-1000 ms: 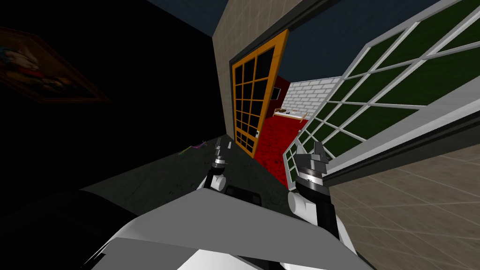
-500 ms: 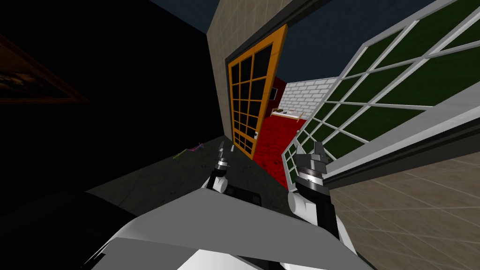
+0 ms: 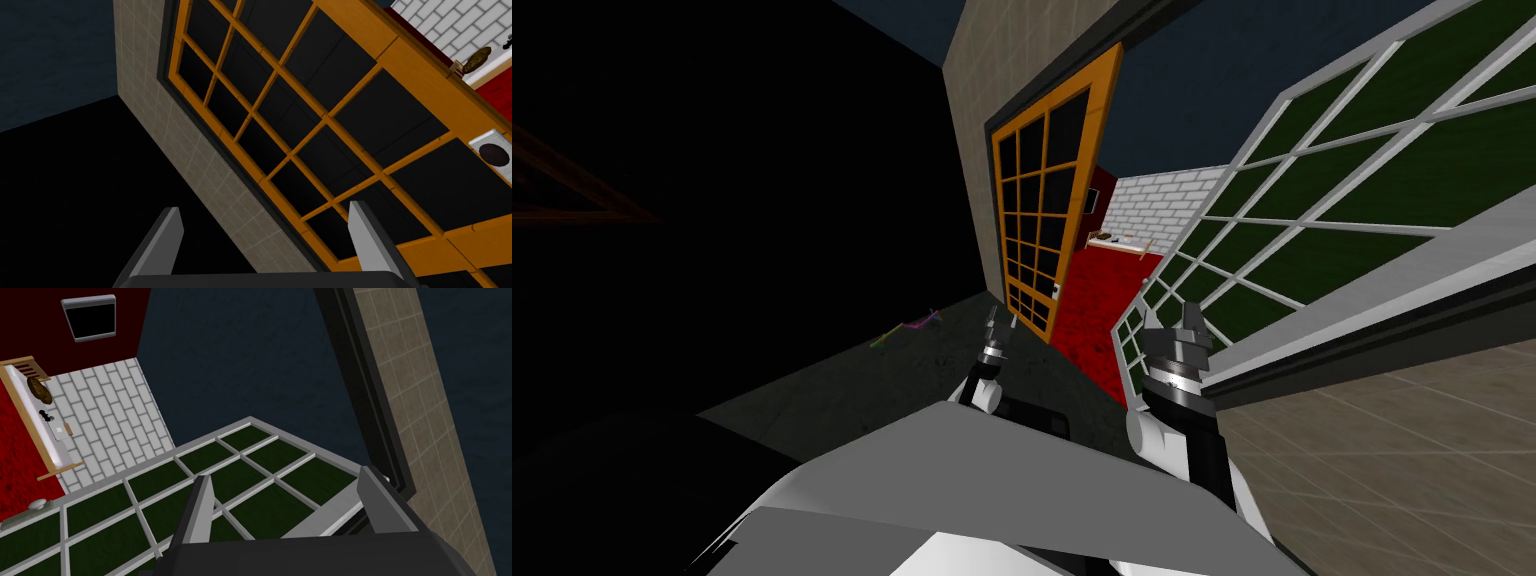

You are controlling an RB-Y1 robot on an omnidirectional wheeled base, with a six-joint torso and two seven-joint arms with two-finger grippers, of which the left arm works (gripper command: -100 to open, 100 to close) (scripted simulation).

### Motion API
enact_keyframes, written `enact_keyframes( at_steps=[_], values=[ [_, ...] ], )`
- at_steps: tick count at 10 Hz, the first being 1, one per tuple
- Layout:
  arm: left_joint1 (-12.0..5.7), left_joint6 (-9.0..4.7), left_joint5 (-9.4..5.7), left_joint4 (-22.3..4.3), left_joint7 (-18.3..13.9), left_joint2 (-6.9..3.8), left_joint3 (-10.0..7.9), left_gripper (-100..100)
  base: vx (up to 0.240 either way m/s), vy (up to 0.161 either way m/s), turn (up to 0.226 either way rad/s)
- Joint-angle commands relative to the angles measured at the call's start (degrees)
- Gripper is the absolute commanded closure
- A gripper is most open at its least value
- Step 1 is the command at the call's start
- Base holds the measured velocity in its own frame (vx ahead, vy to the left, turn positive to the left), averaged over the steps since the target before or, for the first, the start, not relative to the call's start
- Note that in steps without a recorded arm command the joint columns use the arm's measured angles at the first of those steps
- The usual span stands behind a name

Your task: Push the door open

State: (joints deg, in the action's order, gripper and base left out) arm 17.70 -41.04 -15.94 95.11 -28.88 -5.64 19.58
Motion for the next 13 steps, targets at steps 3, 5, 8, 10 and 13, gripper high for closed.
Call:
enact_keyframes(
  at_steps=[3, 5, 8, 10, 13],
  values=[
    [-1.12, -0.71, -1.25, -4.57, -4.28, -0.32, 2.36, -100, 0.133, 0.029, -0.080],
    [-2.11, -1.29, -2.02, -7.91, -6.89, -0.26, 3.81, -100, 0.130, 0.024, -0.076],
    [-3.10, -1.88, -2.79, -11.25, -9.51, -0.19, 5.27, -100, 0.105, 0.036, -0.067],
    [-4.07, -2.46, -3.54, -14.52, -12.08, -0.03, 6.70, -100, 0.106, 0.020, -0.086],
    [-5.03, -3.03, -4.29, -17.77, -14.62, 0.20, 8.11, -100, 0.121, 0.036, -0.059]
  ],
)
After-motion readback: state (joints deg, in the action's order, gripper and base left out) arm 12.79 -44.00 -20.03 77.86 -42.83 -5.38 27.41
